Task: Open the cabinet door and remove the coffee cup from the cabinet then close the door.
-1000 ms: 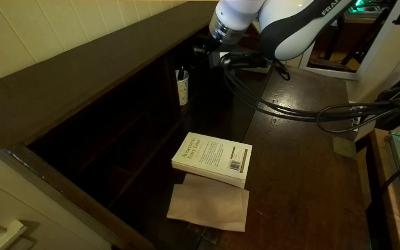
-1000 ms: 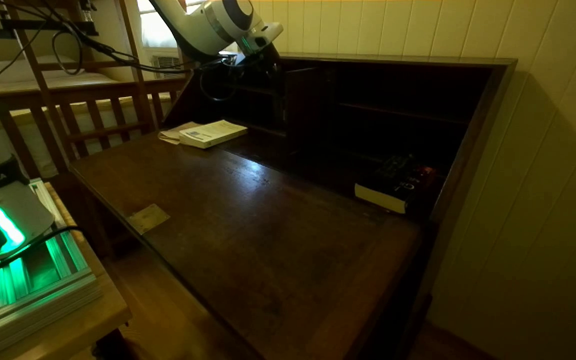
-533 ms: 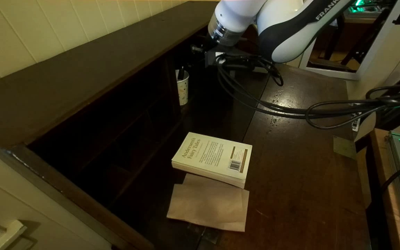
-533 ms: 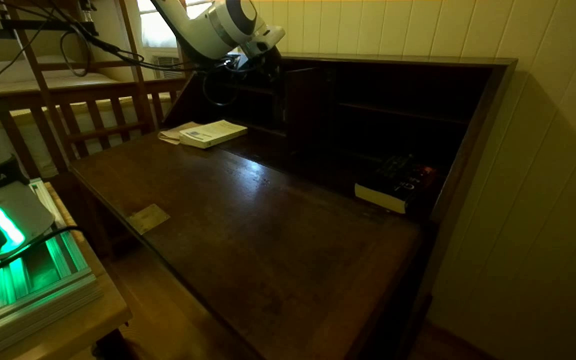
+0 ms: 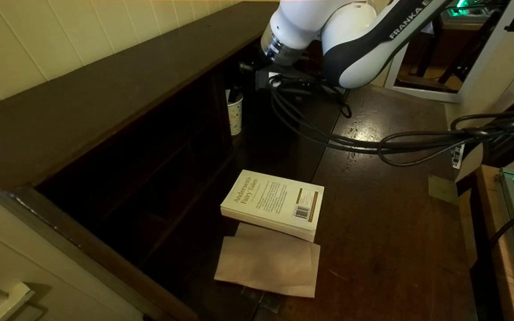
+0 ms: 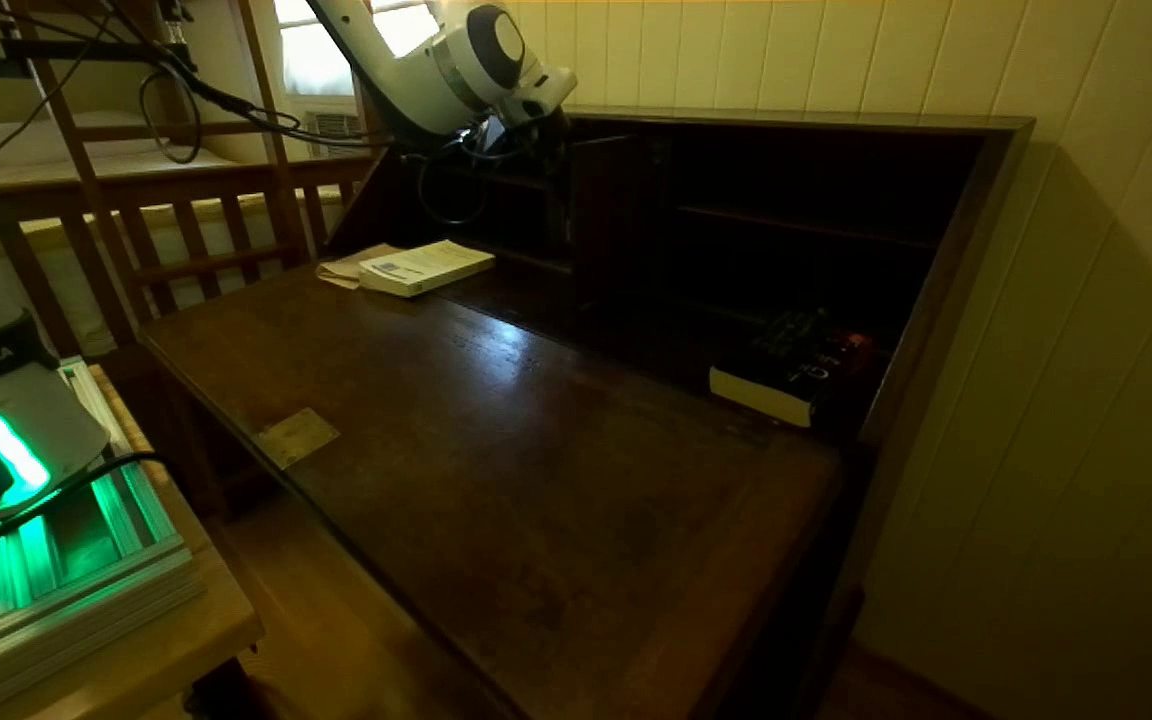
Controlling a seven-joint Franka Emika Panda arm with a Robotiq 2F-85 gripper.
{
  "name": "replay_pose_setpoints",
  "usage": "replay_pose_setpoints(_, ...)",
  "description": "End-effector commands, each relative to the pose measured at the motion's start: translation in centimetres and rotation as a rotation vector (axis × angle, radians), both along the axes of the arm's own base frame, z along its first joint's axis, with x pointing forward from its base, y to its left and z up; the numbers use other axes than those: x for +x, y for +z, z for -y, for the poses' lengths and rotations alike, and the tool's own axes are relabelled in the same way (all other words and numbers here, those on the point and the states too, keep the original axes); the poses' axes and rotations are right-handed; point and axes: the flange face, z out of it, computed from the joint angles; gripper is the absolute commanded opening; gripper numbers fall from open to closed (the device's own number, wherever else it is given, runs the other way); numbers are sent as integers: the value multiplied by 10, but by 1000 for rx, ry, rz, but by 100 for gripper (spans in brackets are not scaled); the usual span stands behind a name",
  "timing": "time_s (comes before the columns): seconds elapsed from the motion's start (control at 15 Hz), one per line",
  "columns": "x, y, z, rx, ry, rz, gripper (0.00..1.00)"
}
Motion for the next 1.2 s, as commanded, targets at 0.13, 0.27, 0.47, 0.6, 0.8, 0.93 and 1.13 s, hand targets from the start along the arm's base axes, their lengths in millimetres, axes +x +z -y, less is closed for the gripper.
replay_pose_setpoints(0.13,19,-4,-1,56,-2,75,100)
replay_pose_setpoints(0.27,21,-7,-4,73,3,83,100)
replay_pose_setpoints(0.47,23,-13,-5,94,4,97,100)
replay_pose_setpoints(0.6,24,-16,-4,101,2,102,100)
replay_pose_setpoints(0.8,26,-18,-2,111,-3,109,100)
replay_pose_setpoints(0.93,27,-20,-3,116,-2,108,100)
replay_pose_setpoints(1.13,28,-26,-4,118,-4,100,83)
